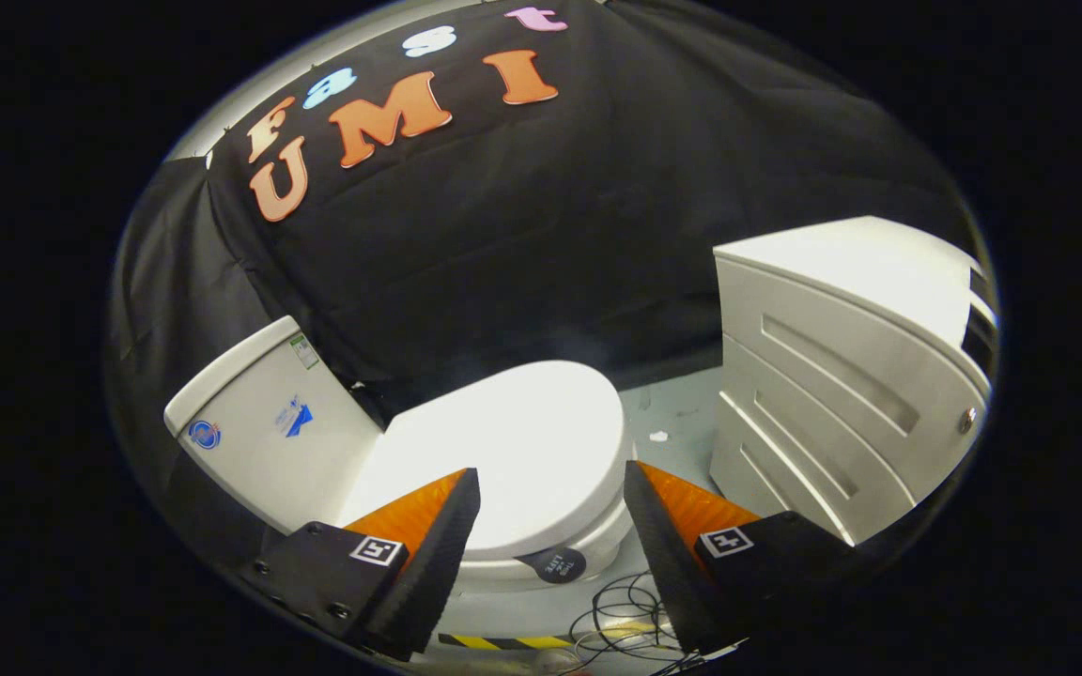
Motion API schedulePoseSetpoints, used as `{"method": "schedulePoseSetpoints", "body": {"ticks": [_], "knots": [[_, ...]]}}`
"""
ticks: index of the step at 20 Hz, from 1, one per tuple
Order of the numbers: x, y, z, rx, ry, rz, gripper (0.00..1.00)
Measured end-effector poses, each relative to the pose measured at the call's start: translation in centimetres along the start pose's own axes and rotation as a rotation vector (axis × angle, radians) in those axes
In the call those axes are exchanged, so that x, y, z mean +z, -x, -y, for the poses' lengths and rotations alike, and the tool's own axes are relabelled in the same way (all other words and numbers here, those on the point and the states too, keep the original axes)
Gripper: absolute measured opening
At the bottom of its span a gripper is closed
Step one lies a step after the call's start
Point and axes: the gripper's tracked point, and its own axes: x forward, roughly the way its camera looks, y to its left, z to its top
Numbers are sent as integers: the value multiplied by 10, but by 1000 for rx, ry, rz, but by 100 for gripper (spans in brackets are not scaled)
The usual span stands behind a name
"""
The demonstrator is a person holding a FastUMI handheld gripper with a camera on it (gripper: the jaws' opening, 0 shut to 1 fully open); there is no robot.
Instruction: Open the toilet lid.
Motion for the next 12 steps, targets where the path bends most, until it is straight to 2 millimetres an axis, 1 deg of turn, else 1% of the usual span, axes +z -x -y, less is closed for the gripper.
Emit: {"method": "schedulePoseSetpoints", "body": {"ticks": [3,6,8,10,12], "knots": [[-32,-14,6,7,-67,-68,99],[-62,-23,12,22,-140,-132,99],[-81,-30,12,56,-208,-178,98],[-96,-38,15,73,-305,-219,97],[-103,-42,16,96,-406,-234,95]]}}
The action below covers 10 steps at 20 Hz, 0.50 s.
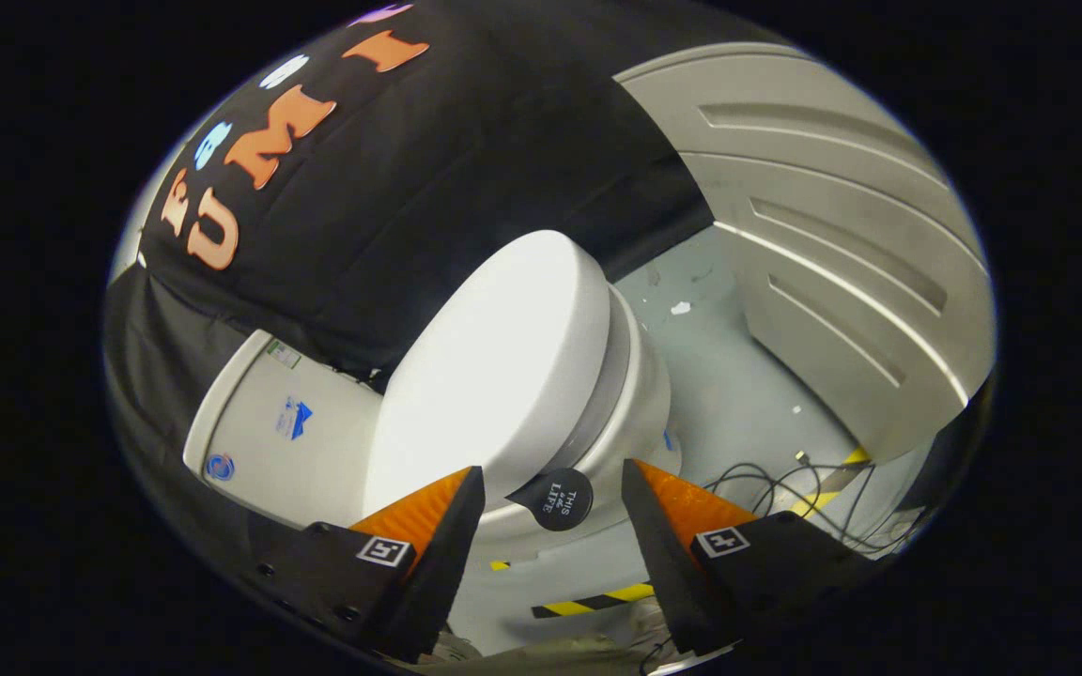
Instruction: Open the toilet lid.
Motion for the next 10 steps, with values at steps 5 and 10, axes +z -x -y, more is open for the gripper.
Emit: {"method": "schedulePoseSetpoints", "body": {"ticks": [5,10], "knots": [[-22,-4,3,58,-154,-83,78],[-32,-11,7,64,-272,-126,53]]}}
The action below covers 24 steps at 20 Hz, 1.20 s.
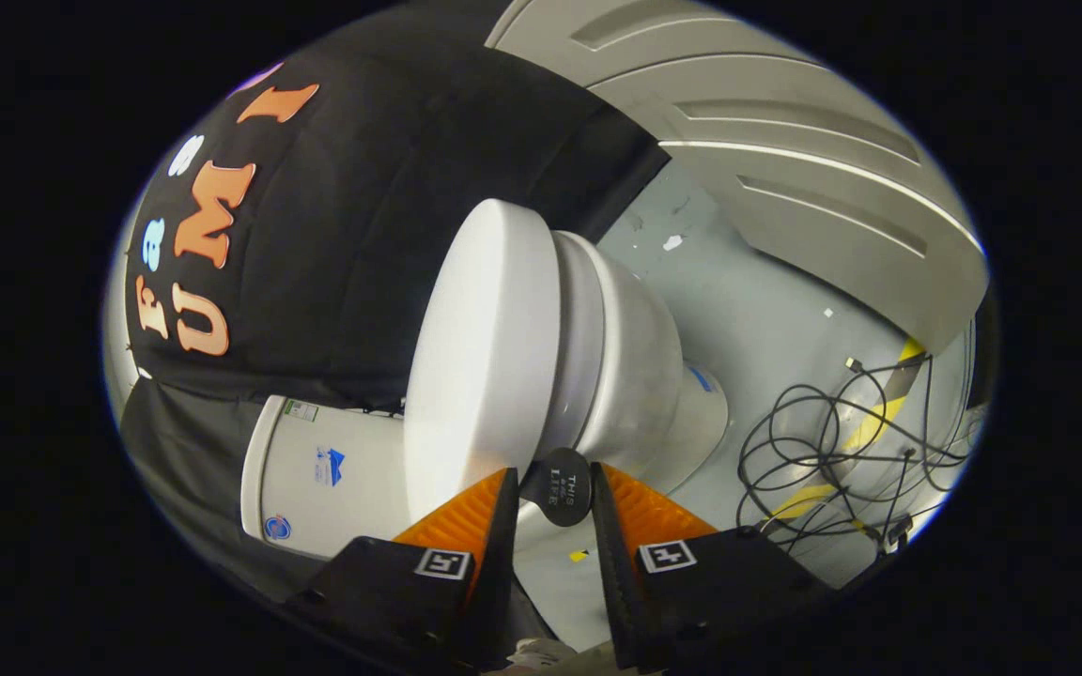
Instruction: Open the toilet lid.
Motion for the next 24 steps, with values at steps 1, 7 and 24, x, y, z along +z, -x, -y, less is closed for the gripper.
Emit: {"method": "schedulePoseSetpoints", "body": {"ticks": [1,7,24], "knots": [[1,-1,2,1,-13,6,46],[2,4,2,50,-140,48,21],[32,16,-61,59,-71,150,8]]}}
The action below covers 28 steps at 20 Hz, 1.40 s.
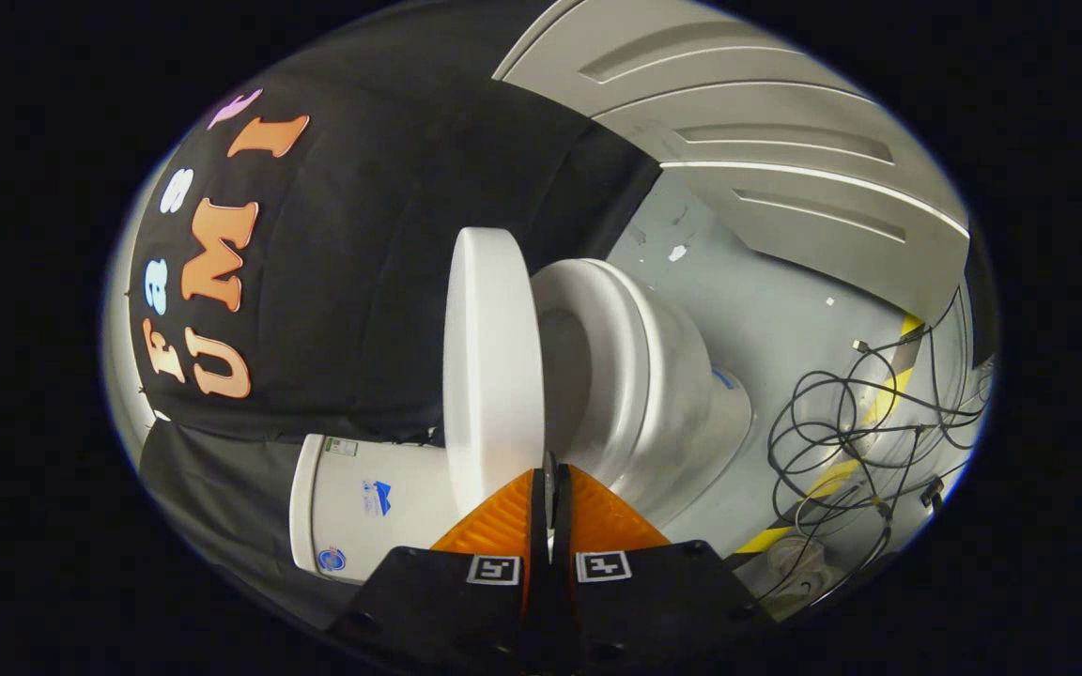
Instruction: Open the toilet lid.
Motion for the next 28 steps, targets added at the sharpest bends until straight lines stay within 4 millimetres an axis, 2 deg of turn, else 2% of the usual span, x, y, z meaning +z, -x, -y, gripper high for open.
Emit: {"method": "schedulePoseSetpoints", "body": {"ticks": [7,15,28], "knots": [[0,12,-46,30,108,14,8],[-16,25,-122,51,282,29,8],[-48,31,-191,31,456,50,8]]}}
